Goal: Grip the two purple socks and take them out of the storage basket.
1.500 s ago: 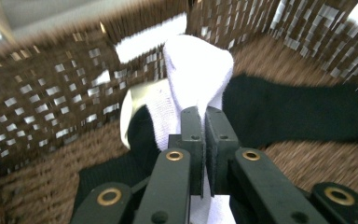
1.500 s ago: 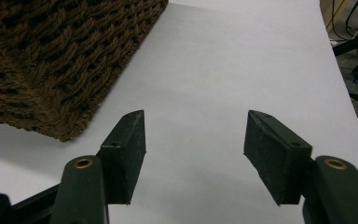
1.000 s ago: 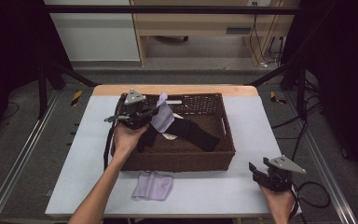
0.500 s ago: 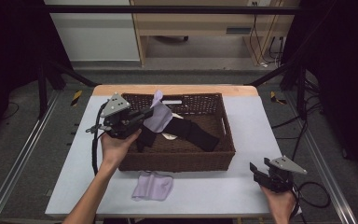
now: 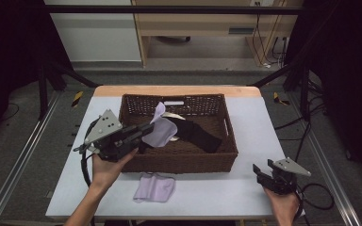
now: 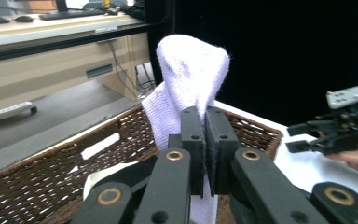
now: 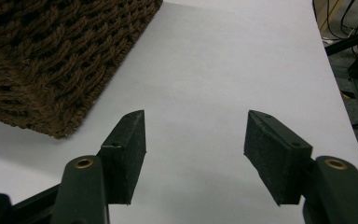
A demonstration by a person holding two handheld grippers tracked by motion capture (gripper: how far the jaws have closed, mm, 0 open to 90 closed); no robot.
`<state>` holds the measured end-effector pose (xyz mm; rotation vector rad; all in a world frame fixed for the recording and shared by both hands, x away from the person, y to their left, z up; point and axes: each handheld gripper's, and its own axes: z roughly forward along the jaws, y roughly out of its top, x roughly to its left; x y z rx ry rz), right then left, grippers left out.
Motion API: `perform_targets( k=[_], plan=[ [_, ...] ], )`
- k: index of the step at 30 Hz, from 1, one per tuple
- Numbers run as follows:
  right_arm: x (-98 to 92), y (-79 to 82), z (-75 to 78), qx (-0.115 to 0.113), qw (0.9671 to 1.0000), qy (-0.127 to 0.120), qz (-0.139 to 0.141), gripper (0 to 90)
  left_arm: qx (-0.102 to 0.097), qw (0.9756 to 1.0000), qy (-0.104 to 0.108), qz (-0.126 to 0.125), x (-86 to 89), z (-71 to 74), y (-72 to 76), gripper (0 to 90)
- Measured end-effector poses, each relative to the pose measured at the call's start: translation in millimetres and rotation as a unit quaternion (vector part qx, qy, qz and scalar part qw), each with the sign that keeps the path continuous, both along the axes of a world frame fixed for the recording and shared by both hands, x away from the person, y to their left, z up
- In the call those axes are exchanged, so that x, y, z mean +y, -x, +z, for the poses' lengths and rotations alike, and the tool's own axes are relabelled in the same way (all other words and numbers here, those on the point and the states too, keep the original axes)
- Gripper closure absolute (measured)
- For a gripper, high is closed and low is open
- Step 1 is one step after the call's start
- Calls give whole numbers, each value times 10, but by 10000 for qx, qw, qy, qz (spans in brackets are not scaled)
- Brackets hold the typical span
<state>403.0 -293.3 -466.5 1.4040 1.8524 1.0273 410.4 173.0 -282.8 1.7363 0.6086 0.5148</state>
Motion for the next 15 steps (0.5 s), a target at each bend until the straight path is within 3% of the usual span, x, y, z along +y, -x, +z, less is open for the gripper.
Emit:
perform_targets(
  k=[7, 15],
  plan=[
    [5, 2, 0, -8, 10000, 8, 10, 388, 55, 9997, -69, -229, 9, -82, 215, 863],
    [7, 10, 0, 5, 10000, -16, 2, 387, 285, 9981, -261, -489, -36, -330, 387, 863]
  ],
)
